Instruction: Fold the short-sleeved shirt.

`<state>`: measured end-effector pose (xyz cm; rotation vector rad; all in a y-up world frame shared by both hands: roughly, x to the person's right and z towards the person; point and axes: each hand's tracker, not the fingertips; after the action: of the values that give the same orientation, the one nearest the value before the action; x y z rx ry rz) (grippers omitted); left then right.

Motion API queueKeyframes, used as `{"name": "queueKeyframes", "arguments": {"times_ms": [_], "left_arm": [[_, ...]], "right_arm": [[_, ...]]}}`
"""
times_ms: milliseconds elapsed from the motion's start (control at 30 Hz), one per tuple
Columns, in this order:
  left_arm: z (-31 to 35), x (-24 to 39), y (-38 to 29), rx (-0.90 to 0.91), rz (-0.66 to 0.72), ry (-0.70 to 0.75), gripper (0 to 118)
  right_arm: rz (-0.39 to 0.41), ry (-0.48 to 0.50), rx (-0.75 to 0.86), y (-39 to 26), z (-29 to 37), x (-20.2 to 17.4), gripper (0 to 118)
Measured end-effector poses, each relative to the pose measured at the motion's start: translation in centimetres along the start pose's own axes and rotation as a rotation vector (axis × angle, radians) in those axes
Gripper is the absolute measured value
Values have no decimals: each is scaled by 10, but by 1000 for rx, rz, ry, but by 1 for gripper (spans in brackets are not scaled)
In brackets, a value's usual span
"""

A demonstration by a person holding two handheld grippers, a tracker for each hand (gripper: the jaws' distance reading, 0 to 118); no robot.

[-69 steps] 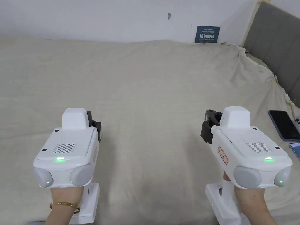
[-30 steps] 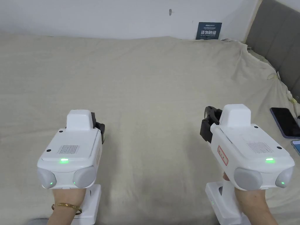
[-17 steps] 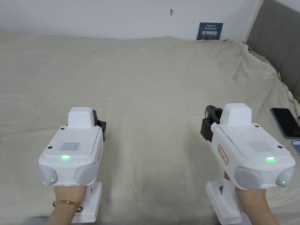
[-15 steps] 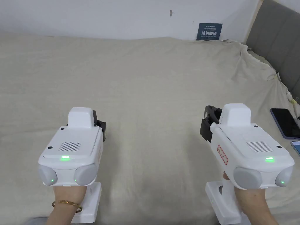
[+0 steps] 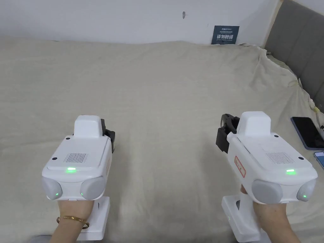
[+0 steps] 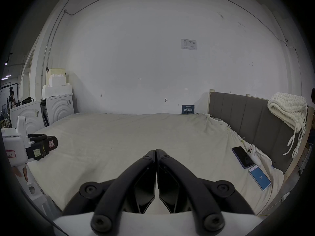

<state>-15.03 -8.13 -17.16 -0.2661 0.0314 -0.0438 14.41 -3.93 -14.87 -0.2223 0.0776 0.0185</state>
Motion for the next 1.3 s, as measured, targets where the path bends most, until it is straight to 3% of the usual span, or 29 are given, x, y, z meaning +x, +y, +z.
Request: {"name": "queueKeyframes", "arguments": {"times_ms": [1300], "left_arm": [[3, 6, -1, 10, -12, -2, 0]], "right_arm": [[10, 13, 2, -2, 4, -2, 0]]}}
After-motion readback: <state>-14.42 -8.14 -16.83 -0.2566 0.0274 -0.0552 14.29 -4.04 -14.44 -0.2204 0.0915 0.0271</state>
